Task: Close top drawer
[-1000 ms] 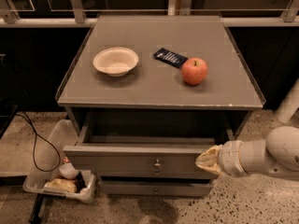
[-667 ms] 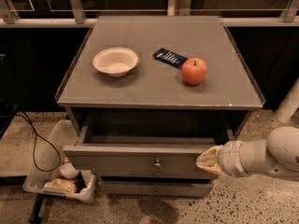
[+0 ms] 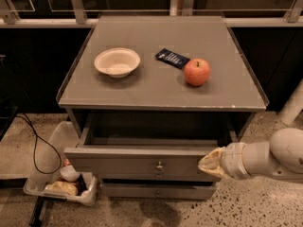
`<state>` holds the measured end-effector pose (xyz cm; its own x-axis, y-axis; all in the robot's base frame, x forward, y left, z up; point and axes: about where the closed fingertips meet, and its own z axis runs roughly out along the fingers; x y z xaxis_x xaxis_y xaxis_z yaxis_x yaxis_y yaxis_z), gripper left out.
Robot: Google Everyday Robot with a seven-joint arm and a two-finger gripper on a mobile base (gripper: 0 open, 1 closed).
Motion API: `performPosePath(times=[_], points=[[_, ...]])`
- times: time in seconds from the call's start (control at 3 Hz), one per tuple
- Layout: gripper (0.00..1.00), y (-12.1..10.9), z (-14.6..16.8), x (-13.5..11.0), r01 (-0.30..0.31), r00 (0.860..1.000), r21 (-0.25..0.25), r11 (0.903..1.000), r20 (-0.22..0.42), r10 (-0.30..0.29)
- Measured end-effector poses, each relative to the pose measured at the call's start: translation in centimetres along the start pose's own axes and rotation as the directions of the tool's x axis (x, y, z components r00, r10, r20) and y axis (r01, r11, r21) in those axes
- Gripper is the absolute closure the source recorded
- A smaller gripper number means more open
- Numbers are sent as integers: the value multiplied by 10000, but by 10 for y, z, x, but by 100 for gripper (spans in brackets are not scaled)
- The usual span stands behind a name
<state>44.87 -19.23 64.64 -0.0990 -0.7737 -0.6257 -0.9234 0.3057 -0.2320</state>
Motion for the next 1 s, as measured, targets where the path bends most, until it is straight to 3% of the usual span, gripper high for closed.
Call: performPosePath(times=[0.33,0.67,1.0], points=[[15,0,0,0,0,10000,0,10000,0,0],[0,0,0,0,2,10000,-2,10000,1,-2],[0,0,0,0,2,10000,-2,10000,1,-2]])
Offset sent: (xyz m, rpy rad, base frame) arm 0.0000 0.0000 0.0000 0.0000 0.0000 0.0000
